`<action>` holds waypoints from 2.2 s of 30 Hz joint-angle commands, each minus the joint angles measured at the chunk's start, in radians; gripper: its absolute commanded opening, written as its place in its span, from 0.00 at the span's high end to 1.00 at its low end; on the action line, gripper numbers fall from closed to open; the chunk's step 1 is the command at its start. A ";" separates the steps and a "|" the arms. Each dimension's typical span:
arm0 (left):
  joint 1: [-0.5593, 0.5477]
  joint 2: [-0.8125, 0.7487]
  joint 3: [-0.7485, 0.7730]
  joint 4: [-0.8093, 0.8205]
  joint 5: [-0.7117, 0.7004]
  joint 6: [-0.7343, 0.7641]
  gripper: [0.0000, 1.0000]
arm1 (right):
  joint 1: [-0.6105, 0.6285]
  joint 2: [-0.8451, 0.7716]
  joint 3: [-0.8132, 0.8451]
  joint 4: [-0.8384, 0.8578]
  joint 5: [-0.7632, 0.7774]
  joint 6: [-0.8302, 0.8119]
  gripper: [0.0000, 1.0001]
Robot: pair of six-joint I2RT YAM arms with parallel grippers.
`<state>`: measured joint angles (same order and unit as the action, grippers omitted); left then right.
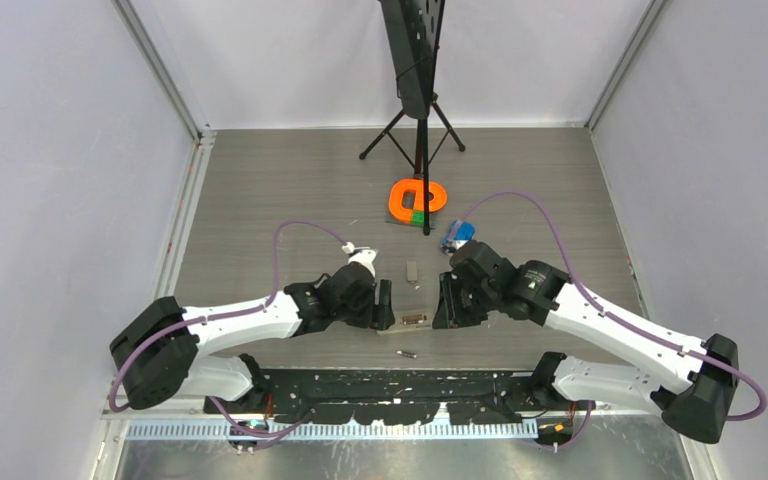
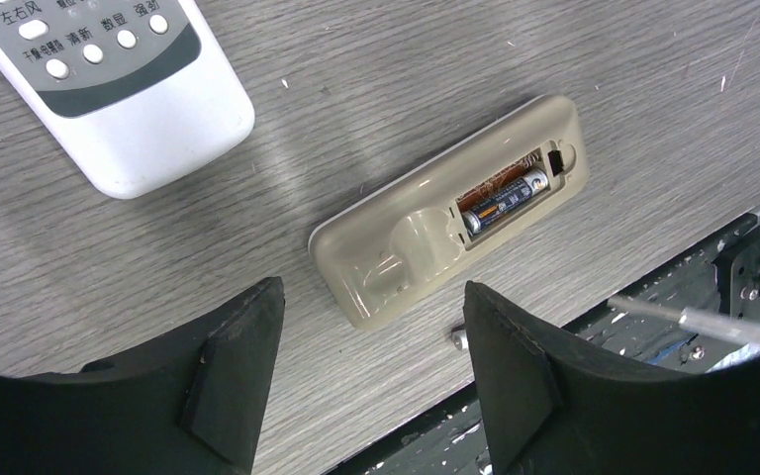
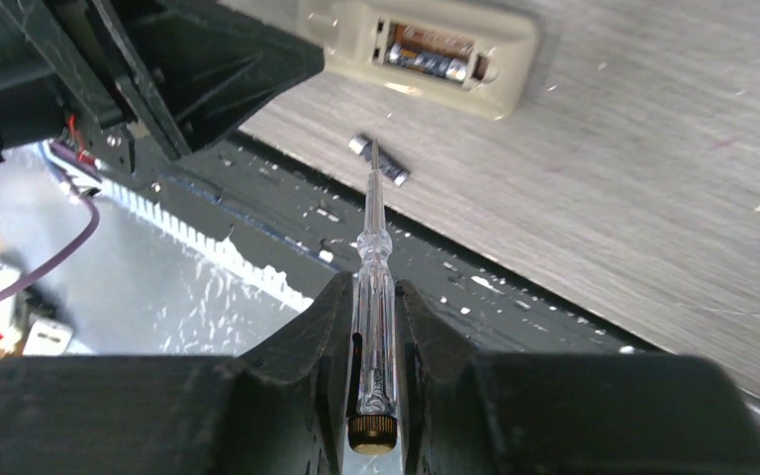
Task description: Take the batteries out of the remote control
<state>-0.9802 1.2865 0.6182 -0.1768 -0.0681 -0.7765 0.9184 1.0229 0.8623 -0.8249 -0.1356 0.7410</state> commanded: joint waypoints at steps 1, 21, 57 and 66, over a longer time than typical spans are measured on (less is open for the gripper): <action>-0.003 -0.030 0.002 -0.001 0.032 0.036 0.31 | -0.015 0.030 0.068 -0.072 0.172 -0.064 1.00; -0.006 0.103 0.010 0.080 0.330 0.013 0.31 | -0.145 0.247 0.072 0.058 0.091 -0.170 1.00; 0.012 0.358 0.358 -0.304 -0.032 -0.465 0.10 | -0.144 0.025 0.001 0.009 0.002 -0.144 1.00; 0.018 0.428 0.434 -0.379 -0.065 -0.586 0.14 | -0.142 0.009 -0.043 0.048 -0.058 -0.150 1.00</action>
<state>-0.9668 1.6722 0.9989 -0.4919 -0.1047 -1.2892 0.7750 1.0569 0.8291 -0.8215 -0.1589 0.5861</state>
